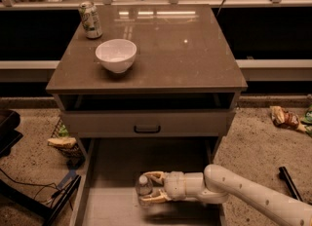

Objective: Pick water bottle from middle drawer and place on counter

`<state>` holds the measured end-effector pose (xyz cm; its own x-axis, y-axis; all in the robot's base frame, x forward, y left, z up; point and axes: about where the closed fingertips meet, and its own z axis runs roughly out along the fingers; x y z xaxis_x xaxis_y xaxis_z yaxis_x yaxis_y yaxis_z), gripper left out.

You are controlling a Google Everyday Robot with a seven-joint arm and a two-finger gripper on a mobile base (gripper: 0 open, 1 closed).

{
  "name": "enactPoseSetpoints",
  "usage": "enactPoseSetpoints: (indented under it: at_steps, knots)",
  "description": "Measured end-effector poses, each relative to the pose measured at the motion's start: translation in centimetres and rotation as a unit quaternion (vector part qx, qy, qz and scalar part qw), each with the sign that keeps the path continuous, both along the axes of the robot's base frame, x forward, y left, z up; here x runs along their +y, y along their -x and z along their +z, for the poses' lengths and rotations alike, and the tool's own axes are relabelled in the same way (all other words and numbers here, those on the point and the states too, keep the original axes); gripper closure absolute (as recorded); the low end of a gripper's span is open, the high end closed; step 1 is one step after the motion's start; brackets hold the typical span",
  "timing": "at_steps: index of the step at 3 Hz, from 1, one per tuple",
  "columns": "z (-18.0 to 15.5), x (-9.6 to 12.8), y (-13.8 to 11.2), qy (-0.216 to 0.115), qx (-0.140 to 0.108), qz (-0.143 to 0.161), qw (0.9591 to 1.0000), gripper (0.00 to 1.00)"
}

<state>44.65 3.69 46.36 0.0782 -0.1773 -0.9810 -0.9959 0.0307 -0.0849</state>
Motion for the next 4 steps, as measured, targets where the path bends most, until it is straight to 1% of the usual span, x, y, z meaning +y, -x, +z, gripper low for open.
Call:
enactPoseSetpoints:
  at_steps: [2, 3, 4]
  knots:
    - [0.0, 0.4, 0.1, -0.002, 0.001, 0.003, 1.0000, 0.93]
    - [0.4, 0.5, 0.1, -0.003, 0.001, 0.004, 1.0000, 1.00]
    - [2.2, 0.6, -0.2, -0.004, 0.002, 0.004, 1.0000, 1.00]
